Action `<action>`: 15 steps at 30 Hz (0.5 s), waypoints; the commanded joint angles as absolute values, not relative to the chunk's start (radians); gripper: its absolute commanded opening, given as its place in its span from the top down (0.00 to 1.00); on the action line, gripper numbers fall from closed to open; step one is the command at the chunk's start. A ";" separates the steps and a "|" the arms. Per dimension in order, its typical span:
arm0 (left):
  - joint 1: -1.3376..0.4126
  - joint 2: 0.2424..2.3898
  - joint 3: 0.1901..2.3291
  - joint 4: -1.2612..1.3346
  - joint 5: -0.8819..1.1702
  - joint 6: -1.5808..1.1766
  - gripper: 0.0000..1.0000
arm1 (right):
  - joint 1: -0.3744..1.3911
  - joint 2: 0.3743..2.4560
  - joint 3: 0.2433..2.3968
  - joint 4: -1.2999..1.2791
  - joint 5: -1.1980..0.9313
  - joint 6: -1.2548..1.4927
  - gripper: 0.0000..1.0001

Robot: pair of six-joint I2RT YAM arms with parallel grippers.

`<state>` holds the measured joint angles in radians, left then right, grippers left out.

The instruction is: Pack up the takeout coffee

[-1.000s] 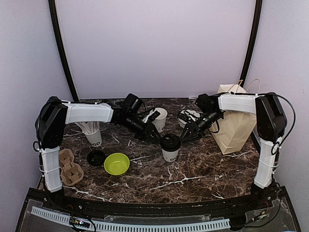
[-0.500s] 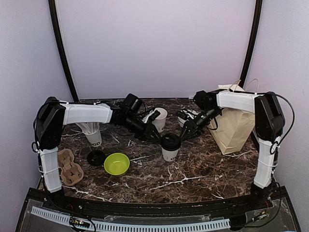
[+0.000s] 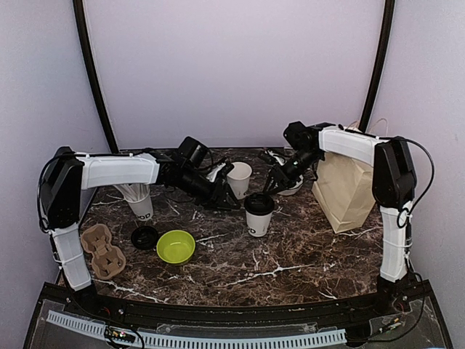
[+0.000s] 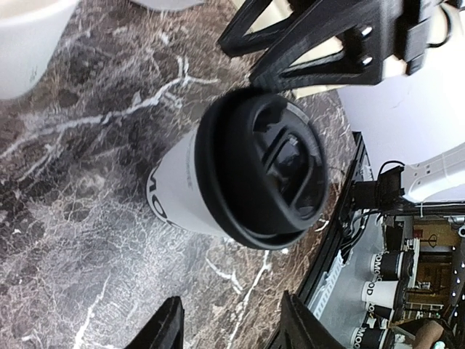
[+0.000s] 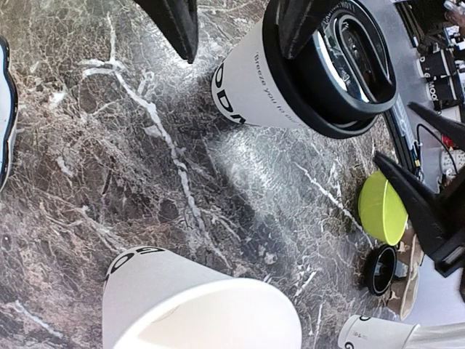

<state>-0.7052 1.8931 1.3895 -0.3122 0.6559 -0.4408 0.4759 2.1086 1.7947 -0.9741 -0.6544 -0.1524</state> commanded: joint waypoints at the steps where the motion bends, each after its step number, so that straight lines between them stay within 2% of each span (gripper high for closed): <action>1: -0.706 1.800 1.385 -0.292 0.629 -0.465 0.52 | 0.474 2.065 1.823 -0.993 -0.625 -0.181 0.59; 15: -0.687 1.875 1.367 -0.223 0.669 -0.594 0.56 | 0.437 1.921 1.668 -0.966 -0.573 -0.179 0.54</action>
<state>-0.6918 1.8740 1.3872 -0.2604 0.6369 -0.5400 0.4629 1.9472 1.7218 -0.9890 -0.6086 -0.1841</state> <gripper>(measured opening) 0.443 0.461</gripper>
